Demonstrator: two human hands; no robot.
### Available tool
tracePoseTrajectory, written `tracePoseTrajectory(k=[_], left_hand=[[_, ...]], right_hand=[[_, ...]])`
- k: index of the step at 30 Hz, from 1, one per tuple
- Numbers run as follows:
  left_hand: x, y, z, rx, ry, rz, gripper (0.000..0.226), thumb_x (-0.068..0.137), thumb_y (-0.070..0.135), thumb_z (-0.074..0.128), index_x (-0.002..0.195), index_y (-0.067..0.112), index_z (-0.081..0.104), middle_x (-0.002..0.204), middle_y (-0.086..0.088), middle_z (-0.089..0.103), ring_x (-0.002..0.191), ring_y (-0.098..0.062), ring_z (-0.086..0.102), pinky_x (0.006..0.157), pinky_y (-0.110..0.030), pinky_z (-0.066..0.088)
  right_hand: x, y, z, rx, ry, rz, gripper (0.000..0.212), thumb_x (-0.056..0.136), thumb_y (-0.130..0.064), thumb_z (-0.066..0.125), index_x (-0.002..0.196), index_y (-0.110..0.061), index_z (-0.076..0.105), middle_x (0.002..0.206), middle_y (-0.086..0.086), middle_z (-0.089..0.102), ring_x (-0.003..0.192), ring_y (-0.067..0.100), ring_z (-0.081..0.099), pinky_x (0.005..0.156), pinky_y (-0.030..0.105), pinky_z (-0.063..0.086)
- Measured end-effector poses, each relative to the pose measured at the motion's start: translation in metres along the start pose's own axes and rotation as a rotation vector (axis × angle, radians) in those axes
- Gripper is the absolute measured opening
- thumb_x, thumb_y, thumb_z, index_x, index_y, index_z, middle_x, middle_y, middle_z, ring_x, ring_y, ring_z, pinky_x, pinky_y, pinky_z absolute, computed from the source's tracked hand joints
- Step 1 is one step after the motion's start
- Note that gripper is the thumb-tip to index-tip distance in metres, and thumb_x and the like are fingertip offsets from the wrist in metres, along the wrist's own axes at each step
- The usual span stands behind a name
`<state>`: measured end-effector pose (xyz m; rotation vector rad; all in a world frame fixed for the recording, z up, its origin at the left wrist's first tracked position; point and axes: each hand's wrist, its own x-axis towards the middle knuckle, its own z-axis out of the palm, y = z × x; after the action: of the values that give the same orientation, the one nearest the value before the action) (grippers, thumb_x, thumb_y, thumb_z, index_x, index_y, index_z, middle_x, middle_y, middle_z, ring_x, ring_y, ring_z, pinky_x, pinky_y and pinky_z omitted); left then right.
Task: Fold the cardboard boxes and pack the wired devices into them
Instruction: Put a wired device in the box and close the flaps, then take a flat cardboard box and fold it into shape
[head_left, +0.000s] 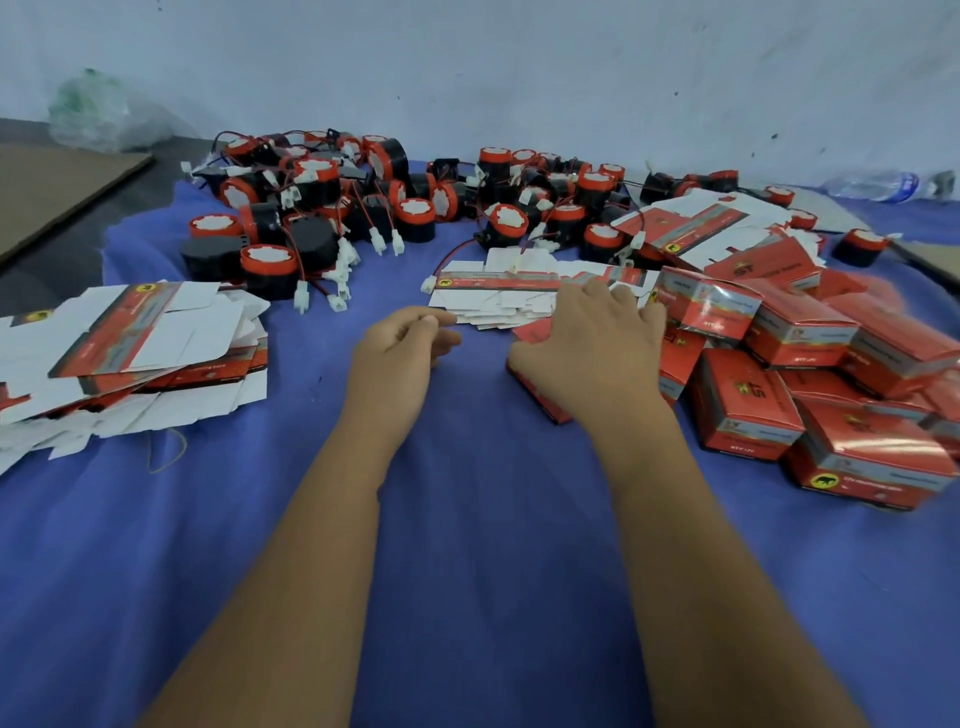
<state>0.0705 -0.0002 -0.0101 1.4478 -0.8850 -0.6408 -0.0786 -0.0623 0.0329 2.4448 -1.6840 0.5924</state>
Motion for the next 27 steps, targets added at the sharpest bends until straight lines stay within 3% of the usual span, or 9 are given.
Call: tracePoseTrajectory(k=[4,7,11,14,16,20,24,26,27], left_hand=[[-0.002,0.000,0.000,0.056,-0.016,-0.004,0.031,0.102,0.019,0.044,0.090,0.030,0.070,0.088,0.009,0.073,0.093,-0.005,0.068,0.098,-0.036,0.053],[-0.004,0.002,0.001,0.068,-0.021,-0.014,0.031,0.102,0.018,0.044,0.089,0.031,0.069,0.089,0.009,0.073,0.094,-0.005,0.068,0.099,-0.039,0.052],[-0.005,0.004,0.002,0.073,-0.008,-0.016,0.030,0.101,0.017,0.045,0.090,0.031,0.069,0.089,0.010,0.073,0.094,-0.004,0.068,0.098,-0.038,0.052],[-0.004,0.003,0.001,0.061,0.003,-0.006,0.030,0.101,0.016,0.045,0.090,0.031,0.069,0.091,0.010,0.073,0.094,-0.004,0.068,0.097,-0.036,0.053],[-0.004,0.001,0.000,0.041,0.017,0.003,0.030,0.100,0.015,0.046,0.090,0.030,0.070,0.092,0.008,0.073,0.094,-0.005,0.068,0.095,-0.034,0.054],[-0.001,-0.001,0.000,-0.017,0.034,-0.002,0.032,0.100,0.010,0.045,0.088,0.026,0.071,0.089,0.008,0.073,0.092,-0.006,0.069,0.085,-0.024,0.055],[0.000,0.000,-0.001,0.010,0.109,-0.019,0.030,0.097,0.012,0.046,0.091,0.030,0.070,0.084,0.014,0.065,0.073,-0.006,0.060,0.068,-0.018,0.050],[0.000,0.001,-0.003,0.061,0.194,-0.007,0.029,0.095,0.013,0.046,0.101,0.030,0.068,0.091,-0.002,0.063,0.068,-0.012,0.056,0.060,-0.022,0.049],[0.001,0.001,-0.004,0.085,0.238,0.004,0.029,0.094,0.013,0.046,0.107,0.028,0.066,0.102,-0.012,0.064,0.075,-0.020,0.059,0.065,-0.031,0.050]], right_hand=[[-0.004,0.030,-0.010,-0.069,-0.031,0.168,0.036,0.077,-0.039,0.059,0.102,-0.015,0.054,0.120,0.010,0.055,0.119,0.033,0.041,0.098,0.045,0.027],[-0.005,0.034,-0.012,-0.083,-0.012,0.232,0.026,0.077,-0.025,0.061,0.094,-0.014,0.045,0.120,0.014,0.051,0.116,0.034,0.040,0.097,0.044,0.027],[0.005,0.006,-0.006,-0.179,0.087,0.089,0.028,0.075,-0.015,0.059,0.101,-0.015,0.050,0.117,0.012,0.045,0.111,0.033,0.038,0.090,0.040,0.029],[0.021,-0.017,0.012,-0.011,0.014,-0.074,0.032,0.085,-0.014,0.052,0.117,-0.011,0.052,0.123,0.013,0.046,0.114,0.032,0.040,0.091,0.037,0.031],[0.028,-0.027,0.029,0.125,-0.095,-0.105,0.041,0.094,-0.015,0.048,0.134,-0.011,0.043,0.143,0.016,0.035,0.131,0.036,0.032,0.102,0.040,0.029],[0.035,-0.026,0.060,0.150,-0.292,-0.016,0.061,0.104,-0.038,0.033,0.156,-0.018,0.008,0.163,0.016,-0.007,0.150,0.031,-0.009,0.120,0.047,-0.003],[0.034,-0.026,0.068,0.018,-0.260,-0.056,0.064,0.101,-0.049,0.030,0.152,-0.012,0.022,0.159,0.010,0.022,0.149,0.026,0.010,0.117,0.054,-0.006],[0.027,-0.029,0.064,0.022,-0.207,-0.104,0.057,0.099,-0.051,0.036,0.141,-0.013,0.040,0.146,0.008,0.037,0.139,0.027,0.028,0.116,0.055,0.001],[0.022,-0.031,0.062,0.032,-0.195,-0.127,0.052,0.098,-0.052,0.038,0.133,-0.014,0.047,0.139,0.007,0.041,0.132,0.027,0.034,0.114,0.054,0.007]])
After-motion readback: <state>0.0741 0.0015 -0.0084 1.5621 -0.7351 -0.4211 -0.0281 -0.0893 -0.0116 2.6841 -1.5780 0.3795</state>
